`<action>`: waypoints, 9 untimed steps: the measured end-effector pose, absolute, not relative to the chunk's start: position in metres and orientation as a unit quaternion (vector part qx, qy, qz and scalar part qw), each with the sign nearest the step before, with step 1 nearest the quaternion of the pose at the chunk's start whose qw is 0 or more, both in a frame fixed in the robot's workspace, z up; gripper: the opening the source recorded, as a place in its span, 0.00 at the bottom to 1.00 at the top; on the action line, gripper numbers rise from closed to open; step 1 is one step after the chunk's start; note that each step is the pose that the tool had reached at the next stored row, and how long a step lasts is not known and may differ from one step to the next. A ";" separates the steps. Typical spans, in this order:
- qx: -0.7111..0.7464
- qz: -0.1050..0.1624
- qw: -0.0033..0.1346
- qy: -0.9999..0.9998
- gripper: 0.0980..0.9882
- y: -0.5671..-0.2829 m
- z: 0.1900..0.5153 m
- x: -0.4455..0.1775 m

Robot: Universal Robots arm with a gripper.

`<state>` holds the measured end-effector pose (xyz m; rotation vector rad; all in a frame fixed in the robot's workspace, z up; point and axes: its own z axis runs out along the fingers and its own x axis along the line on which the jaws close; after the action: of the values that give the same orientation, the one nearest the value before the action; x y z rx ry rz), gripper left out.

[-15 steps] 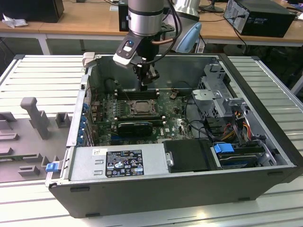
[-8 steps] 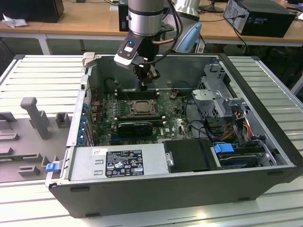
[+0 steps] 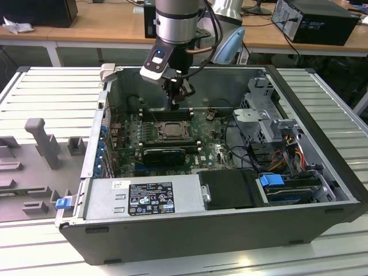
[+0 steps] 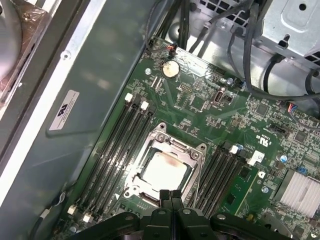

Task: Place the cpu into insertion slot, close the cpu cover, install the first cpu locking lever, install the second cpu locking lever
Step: 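Install the first cpu locking lever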

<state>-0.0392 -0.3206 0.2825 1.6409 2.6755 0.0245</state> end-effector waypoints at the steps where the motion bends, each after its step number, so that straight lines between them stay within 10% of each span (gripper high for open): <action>1: 0.519 0.008 0.001 0.855 0.01 -0.321 0.283 -0.039; 9: 0.490 0.008 0.001 0.872 0.01 -0.321 0.283 -0.039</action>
<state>-0.0392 -0.3206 0.2825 1.5389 2.7361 0.0246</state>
